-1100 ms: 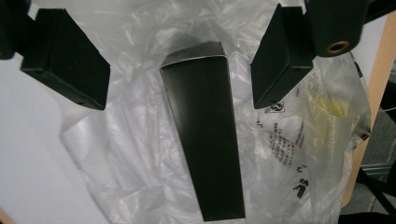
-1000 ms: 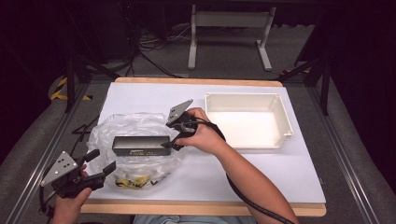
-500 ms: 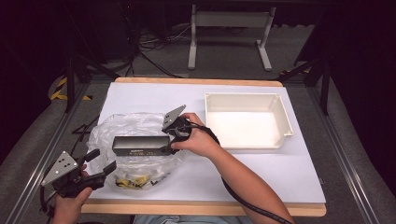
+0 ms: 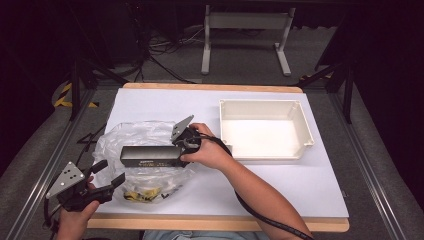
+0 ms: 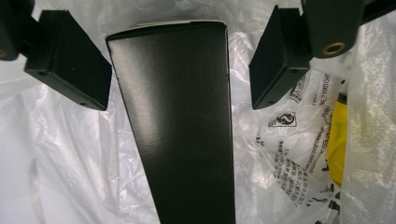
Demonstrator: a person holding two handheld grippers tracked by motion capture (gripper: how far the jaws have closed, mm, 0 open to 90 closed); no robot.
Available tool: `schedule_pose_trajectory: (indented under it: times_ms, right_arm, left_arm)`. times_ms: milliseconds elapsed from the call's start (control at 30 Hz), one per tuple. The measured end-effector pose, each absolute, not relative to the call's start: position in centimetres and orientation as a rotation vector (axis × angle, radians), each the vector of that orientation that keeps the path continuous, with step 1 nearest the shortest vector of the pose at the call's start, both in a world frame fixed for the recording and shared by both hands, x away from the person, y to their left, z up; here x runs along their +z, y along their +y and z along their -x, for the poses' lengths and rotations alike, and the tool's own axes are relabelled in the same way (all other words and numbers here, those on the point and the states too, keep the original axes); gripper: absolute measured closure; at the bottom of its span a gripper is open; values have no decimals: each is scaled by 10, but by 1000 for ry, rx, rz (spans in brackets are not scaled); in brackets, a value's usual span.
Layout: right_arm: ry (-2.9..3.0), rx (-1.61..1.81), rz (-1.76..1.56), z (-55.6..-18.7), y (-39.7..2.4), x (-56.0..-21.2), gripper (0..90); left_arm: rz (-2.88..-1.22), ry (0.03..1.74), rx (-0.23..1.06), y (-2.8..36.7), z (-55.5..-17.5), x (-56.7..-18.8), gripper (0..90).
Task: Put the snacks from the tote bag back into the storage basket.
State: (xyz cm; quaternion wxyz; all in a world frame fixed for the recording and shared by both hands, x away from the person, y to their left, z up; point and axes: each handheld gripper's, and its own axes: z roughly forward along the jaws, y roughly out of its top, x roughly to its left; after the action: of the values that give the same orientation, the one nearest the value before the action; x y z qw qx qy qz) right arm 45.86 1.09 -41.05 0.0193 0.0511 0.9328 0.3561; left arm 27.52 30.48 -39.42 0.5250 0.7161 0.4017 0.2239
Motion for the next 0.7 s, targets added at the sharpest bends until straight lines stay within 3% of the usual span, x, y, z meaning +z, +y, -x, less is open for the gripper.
schedule_pose_trajectory:
  times_ms: [267,500,700]
  right_arm:
    - [2928,1054,-131,-462,14,-418,287]
    - [2957,1031,-76,-466,14,-422,407]
    - [2959,1020,-43,-466,14,-421,422]
  left_arm:
    - [-1729,957,530,305,-276,-394,240]
    - [-1723,954,528,304,-275,-395,240]
    - [-1726,946,540,302,-275,-394,239]
